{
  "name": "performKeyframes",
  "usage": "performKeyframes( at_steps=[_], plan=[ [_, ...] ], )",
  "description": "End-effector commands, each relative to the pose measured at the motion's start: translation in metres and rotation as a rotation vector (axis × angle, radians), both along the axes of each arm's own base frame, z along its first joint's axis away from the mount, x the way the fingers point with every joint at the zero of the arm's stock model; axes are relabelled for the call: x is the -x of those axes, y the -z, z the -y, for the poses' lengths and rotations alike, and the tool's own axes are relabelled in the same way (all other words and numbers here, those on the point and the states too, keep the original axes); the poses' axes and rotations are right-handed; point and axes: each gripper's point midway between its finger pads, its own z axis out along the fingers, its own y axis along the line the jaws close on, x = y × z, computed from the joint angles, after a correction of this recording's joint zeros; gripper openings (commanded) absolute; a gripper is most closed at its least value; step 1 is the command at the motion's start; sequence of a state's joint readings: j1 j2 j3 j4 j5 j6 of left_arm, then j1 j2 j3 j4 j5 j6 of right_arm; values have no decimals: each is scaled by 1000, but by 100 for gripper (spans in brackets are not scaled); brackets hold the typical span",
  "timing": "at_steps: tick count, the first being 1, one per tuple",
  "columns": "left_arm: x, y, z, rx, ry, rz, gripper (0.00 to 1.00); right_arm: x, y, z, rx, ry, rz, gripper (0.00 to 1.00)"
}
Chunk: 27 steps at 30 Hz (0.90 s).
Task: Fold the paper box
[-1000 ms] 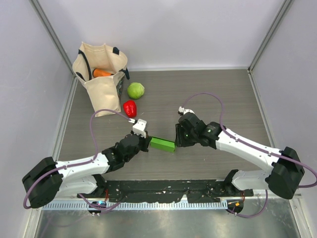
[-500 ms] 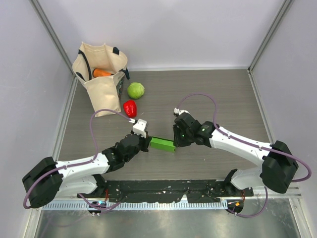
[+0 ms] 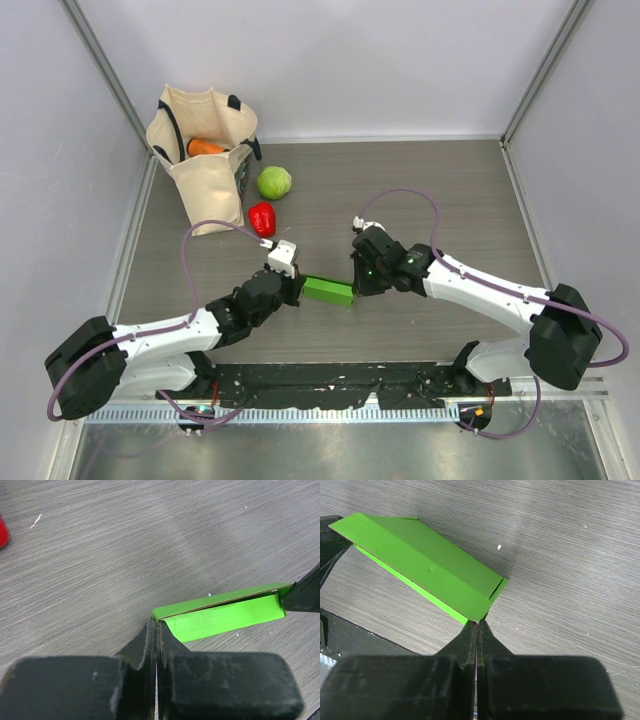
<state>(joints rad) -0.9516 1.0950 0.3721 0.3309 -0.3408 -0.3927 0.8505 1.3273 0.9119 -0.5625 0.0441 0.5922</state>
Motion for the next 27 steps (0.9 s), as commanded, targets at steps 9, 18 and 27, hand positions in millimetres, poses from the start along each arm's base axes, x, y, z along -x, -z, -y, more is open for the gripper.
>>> performKeyframes(
  at_steps=[9, 18, 27],
  plan=[
    [5, 7, 0, -25, 18, -27, 0, 0, -25, -39, -228, 85, -110, 1],
    [7, 9, -1, -27, 22, -31, 0, -3, -27, -36, -302, 134, -163, 1],
    [7, 8, -2, -27, 17, -26, 0, 1, -4, -12, -153, 105, -142, 1]
  ],
)
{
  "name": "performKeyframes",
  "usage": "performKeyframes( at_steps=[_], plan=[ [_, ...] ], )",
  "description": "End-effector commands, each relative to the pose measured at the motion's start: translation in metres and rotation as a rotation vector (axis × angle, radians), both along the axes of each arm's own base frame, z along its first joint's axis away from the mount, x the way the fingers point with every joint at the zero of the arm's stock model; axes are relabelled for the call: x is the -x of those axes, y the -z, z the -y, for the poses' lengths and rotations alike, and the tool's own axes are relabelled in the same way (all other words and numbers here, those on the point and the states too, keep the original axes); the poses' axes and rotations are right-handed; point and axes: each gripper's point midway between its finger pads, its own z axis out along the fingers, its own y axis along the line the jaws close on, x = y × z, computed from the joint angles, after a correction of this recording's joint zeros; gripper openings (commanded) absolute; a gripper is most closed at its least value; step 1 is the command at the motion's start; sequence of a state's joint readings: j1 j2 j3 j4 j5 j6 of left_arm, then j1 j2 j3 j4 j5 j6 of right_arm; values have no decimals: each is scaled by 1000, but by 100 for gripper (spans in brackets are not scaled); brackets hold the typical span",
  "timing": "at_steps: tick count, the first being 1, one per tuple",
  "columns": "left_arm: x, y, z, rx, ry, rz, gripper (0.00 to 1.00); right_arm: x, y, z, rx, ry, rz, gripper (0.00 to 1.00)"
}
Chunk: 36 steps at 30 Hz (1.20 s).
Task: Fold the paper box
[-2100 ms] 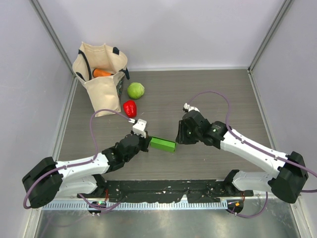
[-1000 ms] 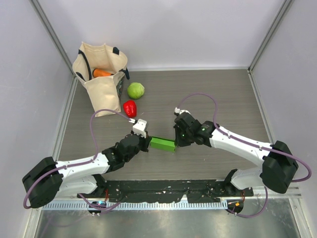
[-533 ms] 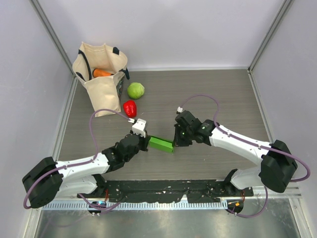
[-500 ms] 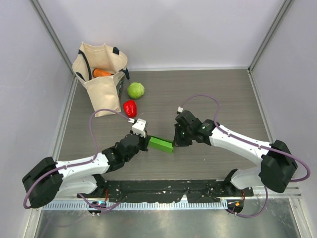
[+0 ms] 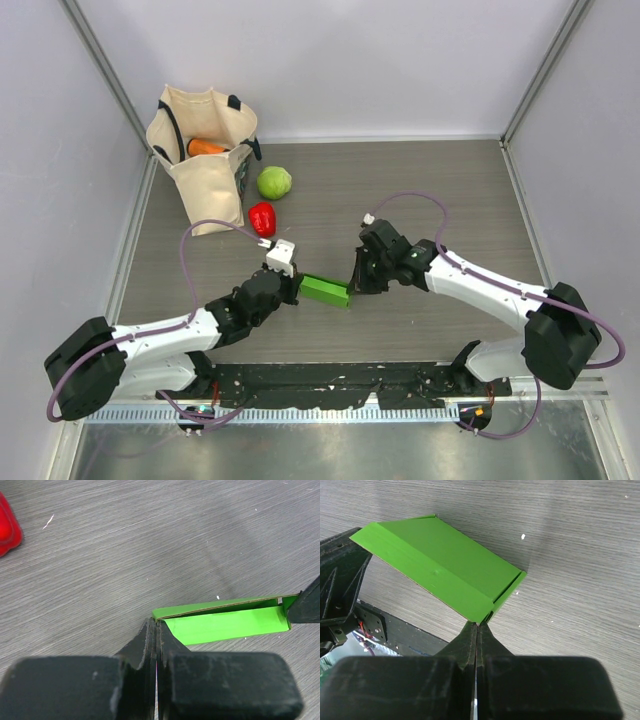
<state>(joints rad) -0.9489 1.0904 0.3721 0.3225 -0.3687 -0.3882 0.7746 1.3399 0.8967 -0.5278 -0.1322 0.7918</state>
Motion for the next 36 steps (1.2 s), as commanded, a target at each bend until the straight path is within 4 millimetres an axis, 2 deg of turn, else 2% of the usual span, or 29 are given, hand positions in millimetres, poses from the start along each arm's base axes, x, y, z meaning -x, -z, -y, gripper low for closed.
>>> performKeyframes(
  at_steps=[1, 3, 5, 14, 18, 21, 24, 27, 28, 31, 36],
  plan=[
    [10, 8, 4, -14, 45, -34, 0, -4, -2, 5, 42, -45, 57, 1],
    [10, 9, 4, -16, 45, -37, 0, -3, 2, 17, 112, -66, 60, 1],
    [10, 11, 4, -16, 45, -41, 0, 0, 2, 18, 122, -98, 62, 1],
    [12, 14, 1, -11, 35, -50, 0, 5, 11, 13, 189, -158, 80, 1],
    [14, 16, 0, -1, 33, -55, 0, 10, 25, 10, 253, -176, 110, 1],
    [14, 18, 0, 4, 31, -60, 0, 15, 30, 1, 231, -181, 132, 1],
    [15, 18, 1, 7, 31, -61, 0, 13, 27, -2, 225, -166, 165, 2],
    [14, 16, -1, 8, 26, -57, 0, 9, 9, -7, 176, -141, 193, 14],
    [14, 17, -1, 5, 24, -56, 0, 8, -1, -9, 144, -129, 202, 25],
    [14, 16, -2, 3, 23, -54, 0, 11, -15, -17, 52, -117, 174, 36],
    [15, 16, -3, 5, 18, -53, 0, 19, -34, -13, -46, -74, 147, 48]
  ],
)
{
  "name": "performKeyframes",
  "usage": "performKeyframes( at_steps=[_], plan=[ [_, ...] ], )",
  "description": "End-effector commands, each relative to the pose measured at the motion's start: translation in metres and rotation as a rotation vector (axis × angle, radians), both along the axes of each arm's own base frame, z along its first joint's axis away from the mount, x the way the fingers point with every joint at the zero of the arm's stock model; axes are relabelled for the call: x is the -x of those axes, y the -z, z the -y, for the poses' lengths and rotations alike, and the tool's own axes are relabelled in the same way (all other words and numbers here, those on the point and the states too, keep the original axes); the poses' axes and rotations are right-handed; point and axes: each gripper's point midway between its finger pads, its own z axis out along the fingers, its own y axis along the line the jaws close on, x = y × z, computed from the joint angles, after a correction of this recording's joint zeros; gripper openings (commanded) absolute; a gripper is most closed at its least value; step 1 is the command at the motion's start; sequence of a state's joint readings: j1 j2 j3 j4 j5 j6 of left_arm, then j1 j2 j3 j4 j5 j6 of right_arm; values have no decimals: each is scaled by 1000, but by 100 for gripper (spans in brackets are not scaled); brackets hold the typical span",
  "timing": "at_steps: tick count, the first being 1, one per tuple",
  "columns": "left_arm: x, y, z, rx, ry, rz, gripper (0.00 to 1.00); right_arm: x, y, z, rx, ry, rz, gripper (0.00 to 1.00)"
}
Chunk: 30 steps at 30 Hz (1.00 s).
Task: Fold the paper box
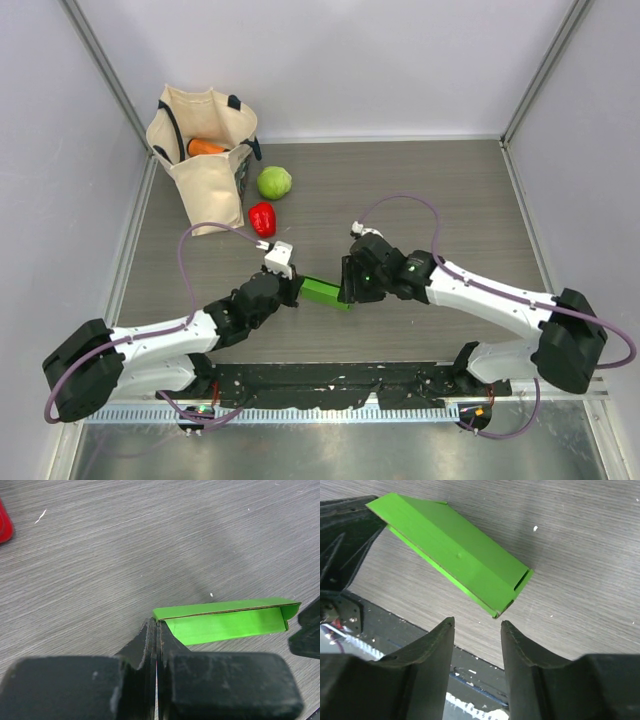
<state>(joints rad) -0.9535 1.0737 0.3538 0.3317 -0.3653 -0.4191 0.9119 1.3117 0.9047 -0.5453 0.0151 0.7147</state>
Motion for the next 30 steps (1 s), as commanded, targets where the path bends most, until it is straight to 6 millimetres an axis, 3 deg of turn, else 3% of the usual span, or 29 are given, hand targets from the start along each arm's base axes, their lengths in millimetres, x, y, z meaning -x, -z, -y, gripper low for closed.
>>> performKeyframes(
  at_steps=[1, 4, 6, 12, 16, 20, 28, 30],
  plan=[
    [11, 16, -4, -28, 22, -41, 0, 5, -35, -7, -153, 18, 10, 53],
    [11, 16, -3, -26, 22, -39, 0, 0, -39, 3, -105, -37, 89, 65],
    [11, 15, -2, -25, 26, -38, 0, -7, -44, 10, -50, -69, 182, 65],
    [10, 17, -4, -35, 19, -40, 0, -24, -54, 6, 191, -268, 580, 66],
    [11, 17, -6, -31, 13, -35, 0, -31, -45, -4, 382, -361, 674, 68],
    [10, 16, -5, -30, 17, -35, 0, -21, -24, -26, 469, -503, 720, 67],
    [11, 17, -4, -20, 18, -38, 0, -22, -25, -37, 633, -492, 886, 65],
    [12, 18, -5, -22, 16, -40, 0, -18, -18, -40, 672, -522, 899, 63]
  ],
)
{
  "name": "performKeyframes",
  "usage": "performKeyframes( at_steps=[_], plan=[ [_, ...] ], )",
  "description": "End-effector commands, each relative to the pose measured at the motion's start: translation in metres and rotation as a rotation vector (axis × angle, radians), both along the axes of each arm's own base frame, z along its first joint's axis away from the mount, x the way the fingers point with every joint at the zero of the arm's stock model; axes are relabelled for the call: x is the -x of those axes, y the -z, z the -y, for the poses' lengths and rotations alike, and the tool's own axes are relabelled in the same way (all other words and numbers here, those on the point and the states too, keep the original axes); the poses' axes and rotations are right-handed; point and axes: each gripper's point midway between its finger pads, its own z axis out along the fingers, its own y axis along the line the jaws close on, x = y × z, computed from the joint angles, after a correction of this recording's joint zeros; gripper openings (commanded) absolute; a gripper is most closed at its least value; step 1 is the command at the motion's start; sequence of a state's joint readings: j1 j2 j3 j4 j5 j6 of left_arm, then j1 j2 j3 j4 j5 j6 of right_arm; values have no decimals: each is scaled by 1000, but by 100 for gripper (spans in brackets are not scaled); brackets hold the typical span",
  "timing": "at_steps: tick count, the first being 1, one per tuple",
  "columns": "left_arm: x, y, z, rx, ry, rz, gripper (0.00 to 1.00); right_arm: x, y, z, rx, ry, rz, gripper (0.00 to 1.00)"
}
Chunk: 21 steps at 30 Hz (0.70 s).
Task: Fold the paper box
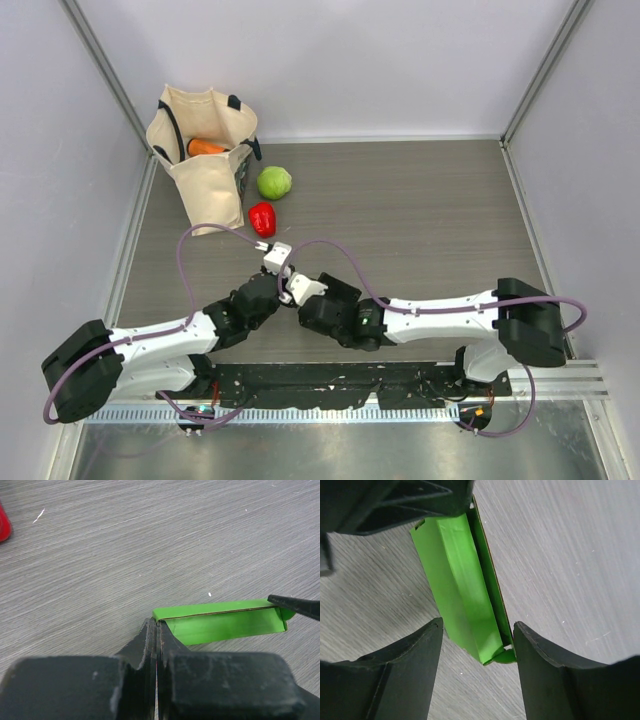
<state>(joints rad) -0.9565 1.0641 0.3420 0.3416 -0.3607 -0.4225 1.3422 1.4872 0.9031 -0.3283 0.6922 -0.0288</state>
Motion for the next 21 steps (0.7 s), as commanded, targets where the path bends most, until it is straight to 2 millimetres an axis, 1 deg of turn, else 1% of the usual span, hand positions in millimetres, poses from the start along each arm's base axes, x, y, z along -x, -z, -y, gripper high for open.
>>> performKeyframes(
  at_steps=[1, 3, 5, 6, 8, 10, 12, 14, 17, 19, 20, 21],
  plan=[
    [10, 18, -6, -30, 10, -41, 0, -11, -20, -10, 20, 28, 172, 62],
    [10, 19, -5, -28, 10, -44, 0, -10, -13, -12, 49, 21, 182, 59],
    [10, 20, -6, -27, 9, -45, 0, -8, -12, -13, 65, 20, 206, 56],
    [10, 19, -6, -20, 8, -45, 0, -8, -8, -13, 83, 17, 213, 55],
    [11, 21, -7, -17, 6, -46, 0, -8, -9, -11, 102, 28, 255, 50],
    [11, 21, -7, -8, 3, -46, 0, -7, -5, -10, 126, 22, 271, 47],
    [12, 21, -8, 1, 2, -47, 0, -5, -4, -13, 121, 19, 287, 42],
    [13, 21, -7, 15, 1, -49, 1, -5, 3, -12, 131, 16, 293, 38],
    [15, 22, -7, 32, 1, -55, 2, -4, 9, -13, 132, 13, 294, 35],
    [16, 21, -6, 47, 3, -57, 6, -3, 12, -11, 132, 8, 291, 33],
    [18, 20, -4, 56, 18, -61, 13, -3, 12, -13, 119, 7, 290, 31],
    [20, 20, -3, 60, 31, -68, 18, -1, 15, -14, 112, -9, 275, 31]
  ],
)
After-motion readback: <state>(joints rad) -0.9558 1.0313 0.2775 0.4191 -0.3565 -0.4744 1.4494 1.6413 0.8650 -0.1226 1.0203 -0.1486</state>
